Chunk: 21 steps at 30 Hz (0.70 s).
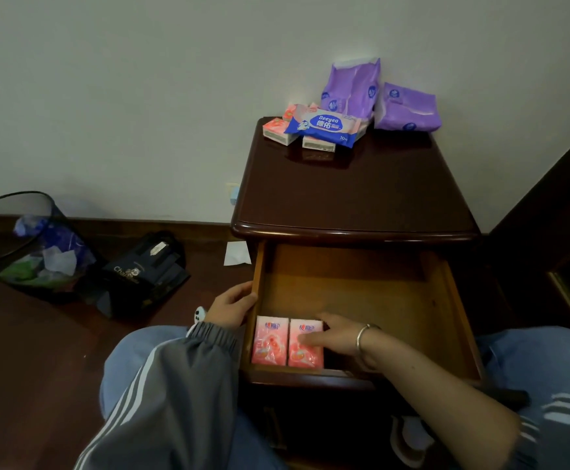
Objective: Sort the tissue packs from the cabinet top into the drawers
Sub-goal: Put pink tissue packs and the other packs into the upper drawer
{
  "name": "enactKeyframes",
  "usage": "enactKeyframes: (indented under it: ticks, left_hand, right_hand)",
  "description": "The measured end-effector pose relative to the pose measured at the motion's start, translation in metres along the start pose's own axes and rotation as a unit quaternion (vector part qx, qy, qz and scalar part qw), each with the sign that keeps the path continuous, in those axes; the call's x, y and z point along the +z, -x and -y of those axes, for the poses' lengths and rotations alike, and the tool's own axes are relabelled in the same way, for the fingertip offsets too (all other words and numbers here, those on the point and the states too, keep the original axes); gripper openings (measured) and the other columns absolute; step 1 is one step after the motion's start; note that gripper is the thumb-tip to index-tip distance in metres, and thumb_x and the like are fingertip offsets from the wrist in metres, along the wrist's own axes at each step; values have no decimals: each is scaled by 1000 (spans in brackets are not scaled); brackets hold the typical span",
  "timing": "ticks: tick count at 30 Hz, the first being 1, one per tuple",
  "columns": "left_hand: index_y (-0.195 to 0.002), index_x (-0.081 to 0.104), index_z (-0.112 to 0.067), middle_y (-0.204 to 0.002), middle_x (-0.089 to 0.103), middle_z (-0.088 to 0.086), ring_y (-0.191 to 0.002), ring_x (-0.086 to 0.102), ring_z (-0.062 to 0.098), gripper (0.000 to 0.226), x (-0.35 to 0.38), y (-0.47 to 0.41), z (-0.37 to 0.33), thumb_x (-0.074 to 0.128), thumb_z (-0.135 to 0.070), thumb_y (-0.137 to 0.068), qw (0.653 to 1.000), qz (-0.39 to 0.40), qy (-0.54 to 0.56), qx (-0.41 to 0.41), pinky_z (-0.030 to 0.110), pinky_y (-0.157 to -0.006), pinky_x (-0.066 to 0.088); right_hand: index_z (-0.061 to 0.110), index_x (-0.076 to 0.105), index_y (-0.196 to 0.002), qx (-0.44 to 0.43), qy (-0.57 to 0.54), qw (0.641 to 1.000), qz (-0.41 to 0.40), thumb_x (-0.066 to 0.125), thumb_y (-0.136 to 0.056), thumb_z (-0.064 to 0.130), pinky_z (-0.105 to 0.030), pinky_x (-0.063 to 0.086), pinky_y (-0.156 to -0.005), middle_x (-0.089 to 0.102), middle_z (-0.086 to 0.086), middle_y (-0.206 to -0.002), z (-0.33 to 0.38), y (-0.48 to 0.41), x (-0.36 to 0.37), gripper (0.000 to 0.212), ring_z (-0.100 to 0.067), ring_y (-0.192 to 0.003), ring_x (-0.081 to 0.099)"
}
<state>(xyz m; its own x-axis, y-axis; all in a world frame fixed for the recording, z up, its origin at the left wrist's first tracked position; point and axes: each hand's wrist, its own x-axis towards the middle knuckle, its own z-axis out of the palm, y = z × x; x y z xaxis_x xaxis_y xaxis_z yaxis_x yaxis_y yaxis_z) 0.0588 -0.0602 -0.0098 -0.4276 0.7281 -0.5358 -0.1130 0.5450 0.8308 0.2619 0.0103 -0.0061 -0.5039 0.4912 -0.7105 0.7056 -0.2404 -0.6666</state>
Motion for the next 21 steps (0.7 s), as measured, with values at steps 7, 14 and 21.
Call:
enactKeyframes:
  ticks: [7,14,21]
  left_hand:
    - [-129,56,-13,-98,67,2,-82,66,14,34,2,3,0,55,-12,-94,1000,4,22,20,19,-61,52]
    - [-133,54,-12,-117,65,9,-98,65,21,39,1,6,-1,56,-14,-94,1000,5,-6,29,30,-83,52]
    - [-132,55,-13,-119,65,11,-103,64,25,38,2,6,-2,56,-14,-94,999,-6,-21,39,35,-92,52]
  right_hand:
    - [28,39,-140,-106,137,985,-12,33,-92,60,-33,32,-103,38,2,-148,38,-15,-4,58,-17,-133,38]
    - [27,41,-139,-11,166,978,124,9,-88,69,-40,35,-101,56,-8,-133,46,-21,12,73,-26,-122,52]
    - [33,43,-137,-61,136,983,103,0,-86,70,-41,24,-108,47,0,-143,46,-13,3,77,-19,-134,40]
